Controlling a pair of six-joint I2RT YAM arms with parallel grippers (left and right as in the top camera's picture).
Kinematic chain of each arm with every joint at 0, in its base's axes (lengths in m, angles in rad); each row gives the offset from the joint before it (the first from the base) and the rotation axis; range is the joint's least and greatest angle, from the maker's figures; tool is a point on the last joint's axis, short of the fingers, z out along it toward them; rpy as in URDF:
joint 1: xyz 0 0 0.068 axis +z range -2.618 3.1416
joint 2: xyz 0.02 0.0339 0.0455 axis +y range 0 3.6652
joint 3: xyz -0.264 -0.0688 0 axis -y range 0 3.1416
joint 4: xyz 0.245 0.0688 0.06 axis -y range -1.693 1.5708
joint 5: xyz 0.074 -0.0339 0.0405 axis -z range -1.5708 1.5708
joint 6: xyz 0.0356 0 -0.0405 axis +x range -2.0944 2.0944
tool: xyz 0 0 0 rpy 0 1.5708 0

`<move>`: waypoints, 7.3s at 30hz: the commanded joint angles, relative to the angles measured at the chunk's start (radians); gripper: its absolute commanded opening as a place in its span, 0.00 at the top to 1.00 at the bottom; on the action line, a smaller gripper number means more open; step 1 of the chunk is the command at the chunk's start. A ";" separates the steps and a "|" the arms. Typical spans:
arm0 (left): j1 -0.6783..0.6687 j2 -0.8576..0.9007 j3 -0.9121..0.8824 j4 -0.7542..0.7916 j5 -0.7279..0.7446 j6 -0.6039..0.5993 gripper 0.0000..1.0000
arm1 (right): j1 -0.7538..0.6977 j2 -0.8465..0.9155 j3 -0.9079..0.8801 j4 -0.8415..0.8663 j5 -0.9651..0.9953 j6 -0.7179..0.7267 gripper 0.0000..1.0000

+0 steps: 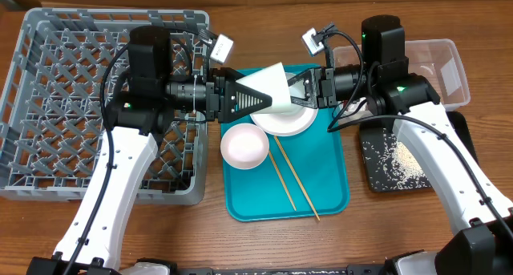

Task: Sort waste into correct bins and load items into the dishwasher
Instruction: 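Place the white cup upside down in the dish rack with the left gripper, then reach the left gripper toward the pink bowl on the tray, then grasp the pink bowl rim with the left gripper and lift, then carry the pink bowl to the rack and set it upside down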

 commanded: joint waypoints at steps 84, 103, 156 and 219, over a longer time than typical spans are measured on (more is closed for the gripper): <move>0.285 -0.019 0.140 -0.687 -1.313 0.126 0.09 | -0.067 -0.179 0.016 -0.678 1.121 -0.192 0.43; -0.351 0.209 0.139 -0.597 -1.320 0.219 0.13 | -0.152 -0.180 0.016 -0.729 1.164 -0.002 0.44; -0.249 0.313 0.573 -0.875 -1.376 0.393 0.96 | -0.152 -0.179 0.016 -0.745 1.178 -0.007 0.41; 0.612 0.774 0.636 -0.728 -0.534 0.606 0.47 | -0.152 -0.179 0.016 -0.749 1.178 -0.006 0.41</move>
